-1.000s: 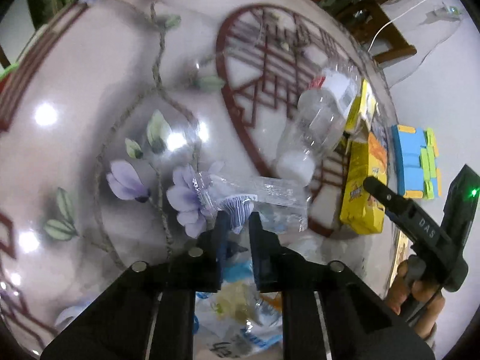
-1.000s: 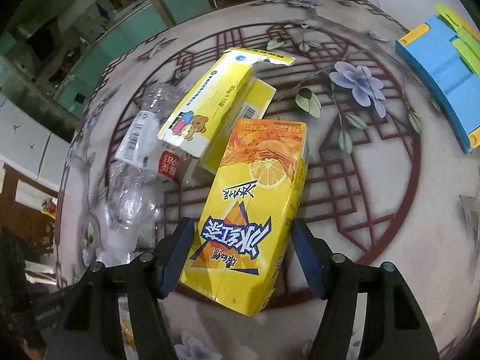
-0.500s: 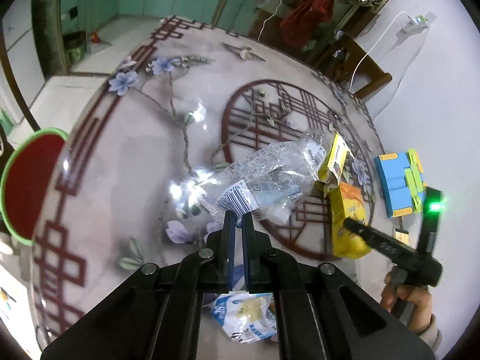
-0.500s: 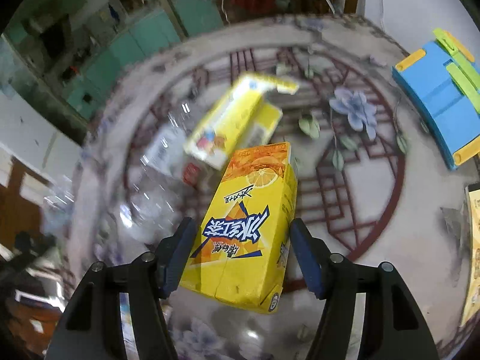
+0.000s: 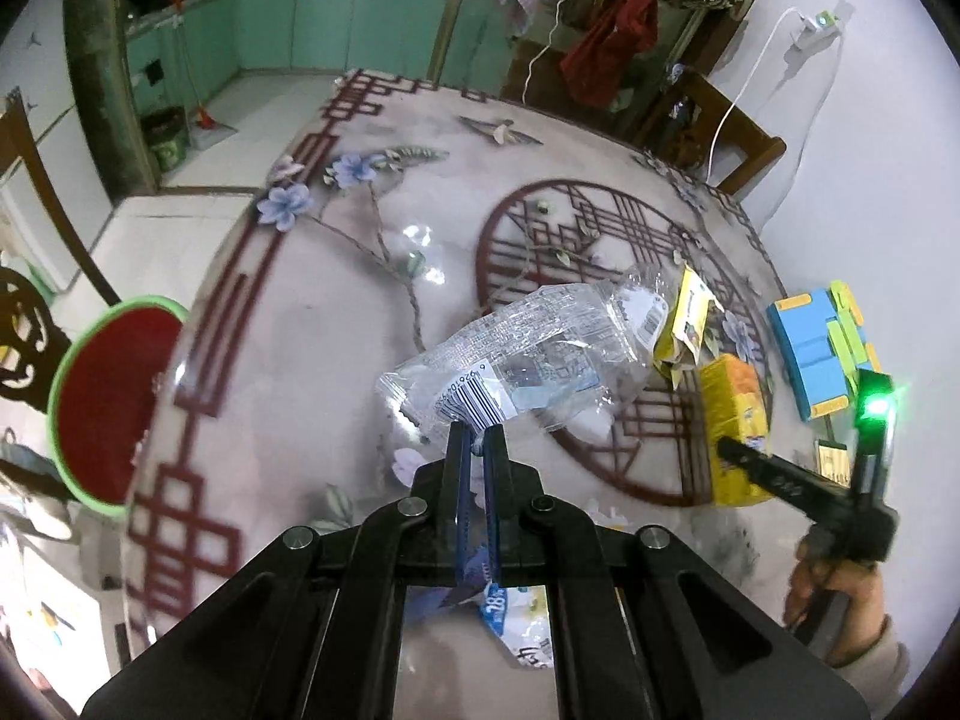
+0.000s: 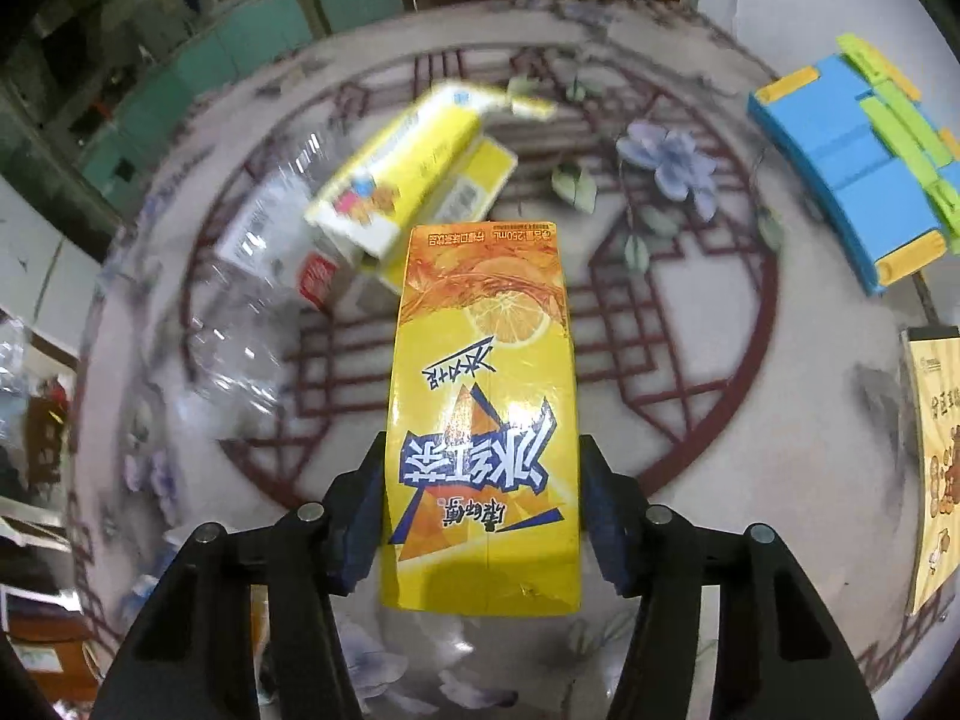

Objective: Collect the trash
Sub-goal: 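Grasp the yellow drink carton with the right gripper while the left grasps a clear plastic wrapper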

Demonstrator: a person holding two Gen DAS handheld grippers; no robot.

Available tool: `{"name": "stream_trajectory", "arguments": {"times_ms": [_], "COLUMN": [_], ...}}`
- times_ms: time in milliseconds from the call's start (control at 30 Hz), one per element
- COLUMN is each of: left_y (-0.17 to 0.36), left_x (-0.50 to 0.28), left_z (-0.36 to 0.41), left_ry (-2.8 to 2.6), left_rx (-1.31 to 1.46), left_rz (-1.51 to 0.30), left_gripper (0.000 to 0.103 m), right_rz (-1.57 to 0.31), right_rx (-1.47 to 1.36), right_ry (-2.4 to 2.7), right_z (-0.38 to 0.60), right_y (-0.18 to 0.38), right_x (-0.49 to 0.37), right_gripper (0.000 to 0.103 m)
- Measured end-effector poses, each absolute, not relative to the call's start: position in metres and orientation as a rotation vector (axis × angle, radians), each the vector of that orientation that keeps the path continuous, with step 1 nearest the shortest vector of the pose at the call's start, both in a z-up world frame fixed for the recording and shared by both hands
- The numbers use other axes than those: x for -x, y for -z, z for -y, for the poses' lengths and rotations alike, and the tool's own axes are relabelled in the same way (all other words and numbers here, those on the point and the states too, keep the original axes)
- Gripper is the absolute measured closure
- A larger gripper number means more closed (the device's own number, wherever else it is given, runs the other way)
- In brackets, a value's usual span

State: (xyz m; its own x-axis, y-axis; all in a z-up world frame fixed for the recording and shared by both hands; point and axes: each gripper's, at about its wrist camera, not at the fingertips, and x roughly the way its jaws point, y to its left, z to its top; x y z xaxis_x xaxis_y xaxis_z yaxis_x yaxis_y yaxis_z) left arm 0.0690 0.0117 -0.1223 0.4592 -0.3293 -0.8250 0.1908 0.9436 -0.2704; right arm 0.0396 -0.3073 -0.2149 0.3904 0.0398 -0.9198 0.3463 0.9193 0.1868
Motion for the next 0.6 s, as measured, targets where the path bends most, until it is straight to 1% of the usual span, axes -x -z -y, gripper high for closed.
{"name": "stream_trajectory", "arguments": {"times_ms": [100, 367, 600], "left_y": [0.113, 0.092, 0.084], "left_x": [-0.070, -0.071, -0.073], "left_z": [-0.017, -0.032, -0.056], "left_ry": [0.320, 0.319, 0.315], "left_rx": [0.133, 0.114, 0.122], "left_rz": [-1.017, -0.948, -0.922], "left_gripper": [0.099, 0.099, 0.099], "right_rz": [-1.103, -0.970, -0.932], "right_rx": [-0.419, -0.405, -0.362], "right_ry": [0.187, 0.133, 0.068], "right_z": [0.308, 0.276, 0.228], "right_y": [0.192, 0.130, 0.104], "right_x": [-0.035, -0.040, -0.053], "right_gripper": [0.047, 0.047, 0.047]}}
